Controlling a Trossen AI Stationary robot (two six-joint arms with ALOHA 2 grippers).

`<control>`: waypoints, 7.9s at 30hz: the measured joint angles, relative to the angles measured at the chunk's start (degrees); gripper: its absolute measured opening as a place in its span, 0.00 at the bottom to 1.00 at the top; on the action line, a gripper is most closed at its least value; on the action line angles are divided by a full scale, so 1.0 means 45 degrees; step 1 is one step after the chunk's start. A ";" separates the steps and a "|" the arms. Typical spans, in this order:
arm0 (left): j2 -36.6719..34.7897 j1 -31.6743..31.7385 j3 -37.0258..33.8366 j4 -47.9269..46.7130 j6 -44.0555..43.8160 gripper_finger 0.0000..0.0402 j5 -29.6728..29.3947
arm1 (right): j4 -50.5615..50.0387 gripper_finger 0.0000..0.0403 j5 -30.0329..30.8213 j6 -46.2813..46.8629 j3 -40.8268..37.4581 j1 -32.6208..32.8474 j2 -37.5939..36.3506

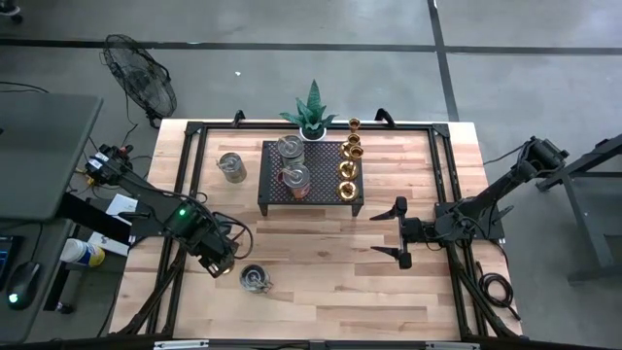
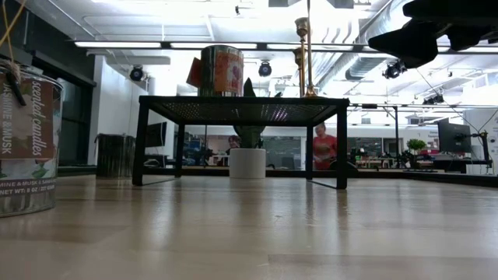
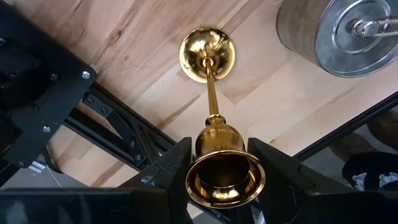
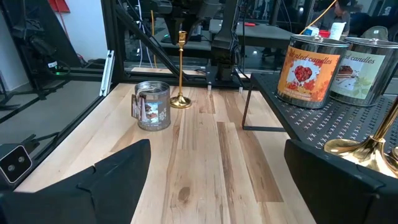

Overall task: Pick & Place candle stick holders
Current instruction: Put the gold candle holder on the shelf

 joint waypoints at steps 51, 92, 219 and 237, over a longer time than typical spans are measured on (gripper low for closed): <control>-0.0010 0.0019 0.3496 -0.1651 -0.0626 0.35 -0.1966 | 0.0000 0.90 0.2390 0.0672 0.0000 -0.0010 0.0000; 0.1829 0.2283 0.2176 -0.1243 0.4590 0.35 -0.2530 | 0.0010 0.90 0.2385 0.0672 0.0000 -0.0010 0.0000; -0.3939 -0.2079 -0.8582 1.3831 0.7123 0.62 -1.2359 | 0.0005 0.90 0.2253 0.0672 0.0000 -0.0015 -0.0005; -0.3934 -0.2074 -0.8582 1.3931 0.7155 0.43 -1.2659 | 0.0005 0.90 0.2341 0.0672 0.0000 -0.0015 -0.0005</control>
